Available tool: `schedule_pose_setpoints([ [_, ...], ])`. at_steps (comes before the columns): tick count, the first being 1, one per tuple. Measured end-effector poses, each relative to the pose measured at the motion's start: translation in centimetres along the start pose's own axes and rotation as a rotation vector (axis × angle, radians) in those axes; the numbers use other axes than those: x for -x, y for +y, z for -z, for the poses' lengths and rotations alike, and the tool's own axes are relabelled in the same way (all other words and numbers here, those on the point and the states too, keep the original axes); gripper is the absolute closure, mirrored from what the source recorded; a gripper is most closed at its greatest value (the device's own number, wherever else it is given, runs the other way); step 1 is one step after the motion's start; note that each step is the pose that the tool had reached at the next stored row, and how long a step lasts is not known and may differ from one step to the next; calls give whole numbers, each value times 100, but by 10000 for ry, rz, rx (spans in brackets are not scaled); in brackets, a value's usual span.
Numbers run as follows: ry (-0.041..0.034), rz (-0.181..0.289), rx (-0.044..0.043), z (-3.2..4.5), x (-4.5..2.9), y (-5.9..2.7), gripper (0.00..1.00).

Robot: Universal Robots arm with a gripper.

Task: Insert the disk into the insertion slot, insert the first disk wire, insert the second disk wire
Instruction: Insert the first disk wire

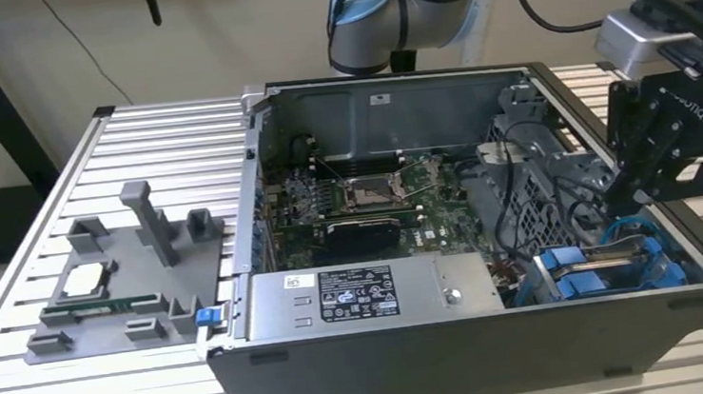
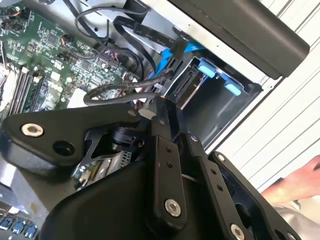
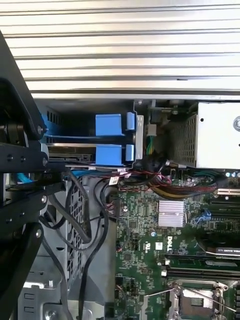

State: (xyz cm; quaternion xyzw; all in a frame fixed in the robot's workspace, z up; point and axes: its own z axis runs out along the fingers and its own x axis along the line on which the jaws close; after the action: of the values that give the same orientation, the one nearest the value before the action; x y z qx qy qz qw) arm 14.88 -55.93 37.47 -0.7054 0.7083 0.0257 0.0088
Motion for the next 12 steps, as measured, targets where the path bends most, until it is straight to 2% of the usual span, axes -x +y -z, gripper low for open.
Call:
schedule_pose_setpoints([
  [3,2,-8,157,-20,-28,-56,100],
  [5,0,-11,220,-38,-53,-80,100],
  [9,-48,-14,296,-73,-86,-108,100],
  [12,-105,-15,310,-96,-119,-123,100],
])
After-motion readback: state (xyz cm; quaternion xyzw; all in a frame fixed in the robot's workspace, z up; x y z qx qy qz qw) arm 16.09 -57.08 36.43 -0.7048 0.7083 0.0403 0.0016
